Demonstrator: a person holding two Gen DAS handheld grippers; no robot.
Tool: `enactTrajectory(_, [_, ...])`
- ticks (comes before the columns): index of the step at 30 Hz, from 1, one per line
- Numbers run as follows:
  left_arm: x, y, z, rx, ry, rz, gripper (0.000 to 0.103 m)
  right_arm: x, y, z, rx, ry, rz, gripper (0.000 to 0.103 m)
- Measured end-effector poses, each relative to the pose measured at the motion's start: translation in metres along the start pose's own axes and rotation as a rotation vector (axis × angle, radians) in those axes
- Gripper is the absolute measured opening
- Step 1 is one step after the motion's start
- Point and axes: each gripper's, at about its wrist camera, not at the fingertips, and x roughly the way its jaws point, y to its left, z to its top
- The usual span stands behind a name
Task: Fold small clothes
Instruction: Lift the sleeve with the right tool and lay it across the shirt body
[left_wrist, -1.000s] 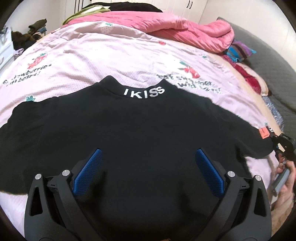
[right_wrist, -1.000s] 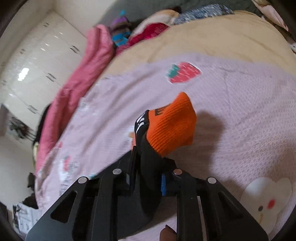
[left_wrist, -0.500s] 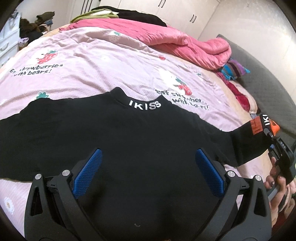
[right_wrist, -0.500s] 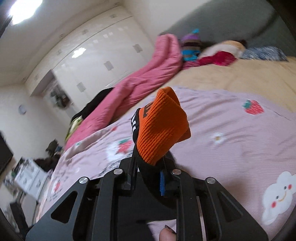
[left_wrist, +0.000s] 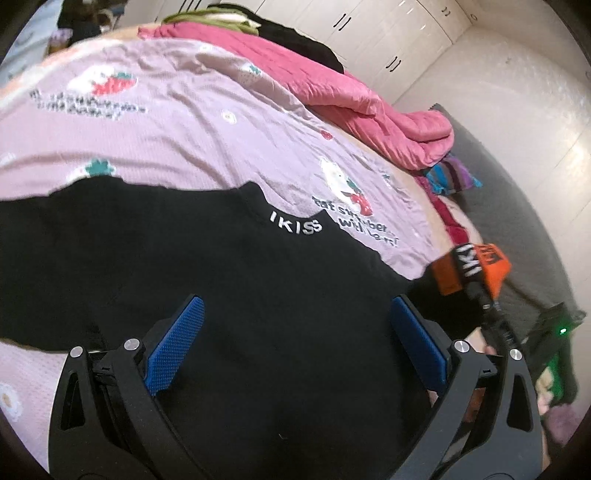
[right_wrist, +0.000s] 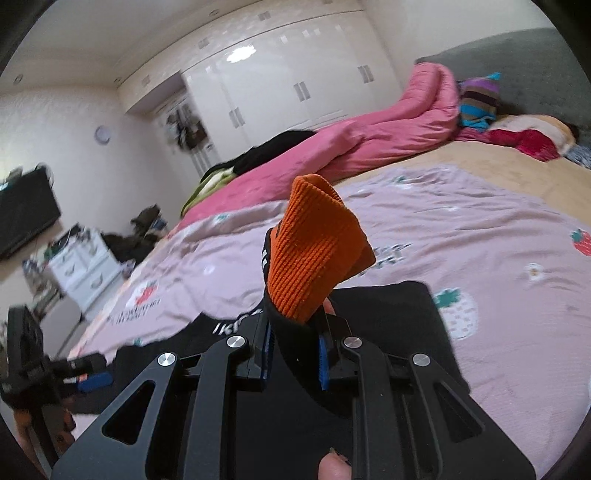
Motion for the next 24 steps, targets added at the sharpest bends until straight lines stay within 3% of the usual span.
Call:
enactTrajectory(10, [0.016,0.02,-0.005,-0.088,0.075,-0.107,0.095,0.035,0.046,-0.033,-0.134,0.088,0.045,0.017])
enactTrajectory(19, [0.035,0.029,-0.013,-0.125,0.126,-0.136,0.094,0.058,0.066,-0.065,-0.18,0.201,0.087,0.02])
enactTrajectory(23, [0.043,0.034,-0.014,-0.143,0.146,-0.139,0.09,0.059,0.065,-0.075,-0.14,0.266,0.163,0.044])
enactTrajectory(24, [0.044,0.036,-0.014,-0.149,0.149,-0.141,0.088,0.057,0.065,-0.076,-0.131,0.28,0.182,0.044])
